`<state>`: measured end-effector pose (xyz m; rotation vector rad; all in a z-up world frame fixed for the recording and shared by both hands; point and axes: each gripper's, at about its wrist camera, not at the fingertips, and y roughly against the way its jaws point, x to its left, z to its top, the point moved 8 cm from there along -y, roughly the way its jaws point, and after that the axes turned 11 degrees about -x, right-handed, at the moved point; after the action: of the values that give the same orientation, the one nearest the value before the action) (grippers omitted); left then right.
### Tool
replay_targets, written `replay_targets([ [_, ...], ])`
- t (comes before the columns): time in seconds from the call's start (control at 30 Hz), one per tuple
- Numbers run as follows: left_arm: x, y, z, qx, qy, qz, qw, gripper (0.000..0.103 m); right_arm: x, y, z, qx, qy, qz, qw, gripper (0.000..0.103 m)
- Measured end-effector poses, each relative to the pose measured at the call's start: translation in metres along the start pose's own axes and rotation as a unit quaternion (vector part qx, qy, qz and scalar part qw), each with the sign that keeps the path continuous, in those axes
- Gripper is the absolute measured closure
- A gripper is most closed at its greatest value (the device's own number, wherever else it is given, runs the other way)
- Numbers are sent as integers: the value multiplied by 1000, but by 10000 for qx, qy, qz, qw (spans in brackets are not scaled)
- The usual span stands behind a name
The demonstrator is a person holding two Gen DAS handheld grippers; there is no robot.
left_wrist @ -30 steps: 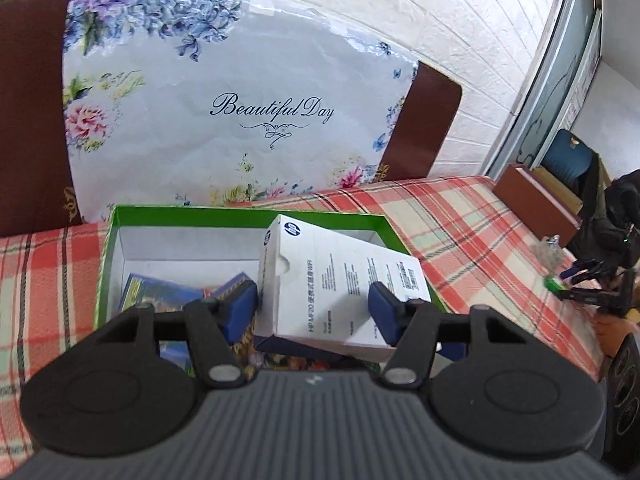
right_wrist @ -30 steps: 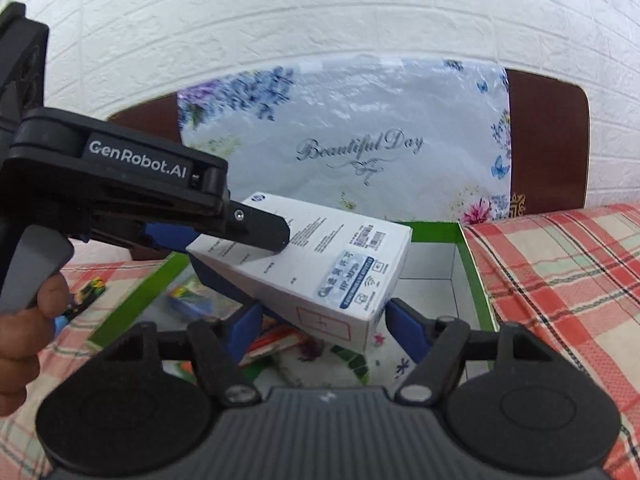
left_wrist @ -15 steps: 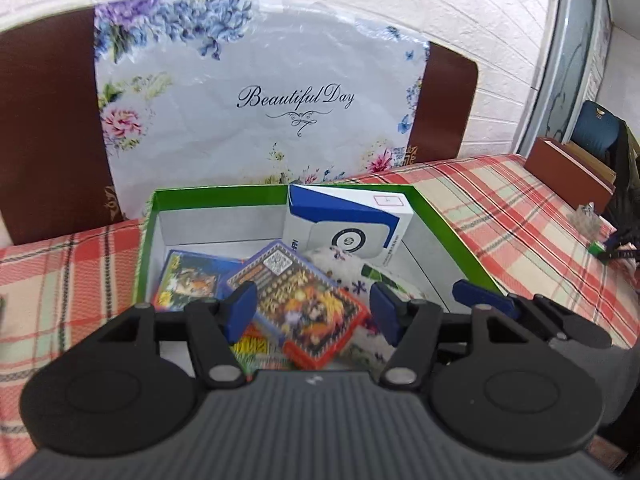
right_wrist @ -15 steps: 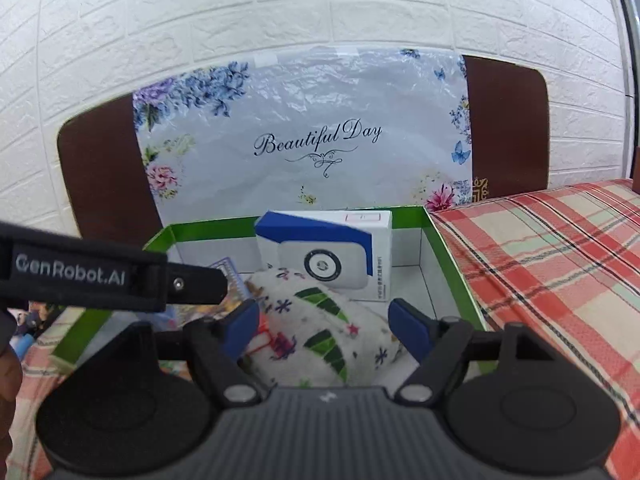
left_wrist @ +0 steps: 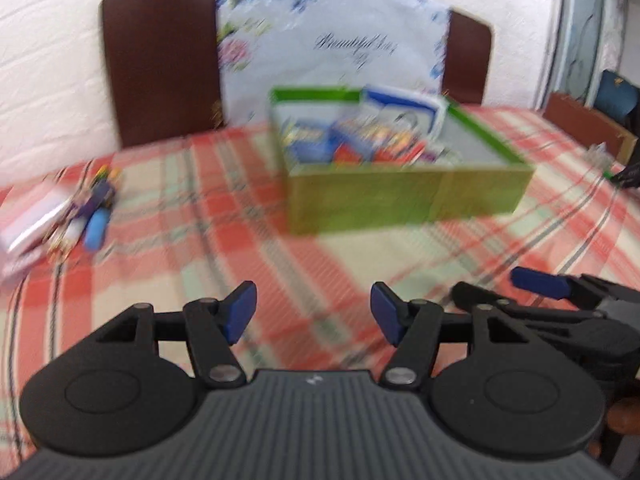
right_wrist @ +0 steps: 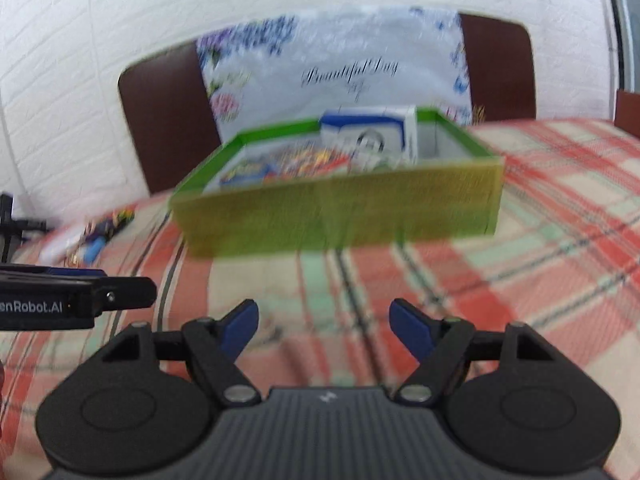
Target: Organize objects
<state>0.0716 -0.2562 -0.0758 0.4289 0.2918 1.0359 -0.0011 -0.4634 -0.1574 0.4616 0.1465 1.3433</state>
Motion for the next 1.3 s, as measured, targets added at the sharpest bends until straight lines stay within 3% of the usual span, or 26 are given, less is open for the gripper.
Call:
replay_targets([
  [0.13, 34, 5, -27, 278, 68, 434, 9986, 38, 32, 2, -16, 159, 659, 5, 9977, 27],
  [0.3, 77, 20, -36, 161, 270, 788, 9964, 35, 62, -1, -19, 244, 834, 76, 9962, 24],
  [0.5, 125, 35, -44, 53, 491, 1131, 9924, 35, 120, 0, -28, 340, 1124, 644, 9910, 25],
  [0.9, 180, 54, -54, -120, 534, 1451, 9879, 33, 219, 1, -45, 409, 1626, 1521, 9740, 26],
  [1.3, 230, 59, -54, -236, 413, 1928, 9801, 27, 266, -14, -48, 406, 1828, 1917, 9634, 25],
])
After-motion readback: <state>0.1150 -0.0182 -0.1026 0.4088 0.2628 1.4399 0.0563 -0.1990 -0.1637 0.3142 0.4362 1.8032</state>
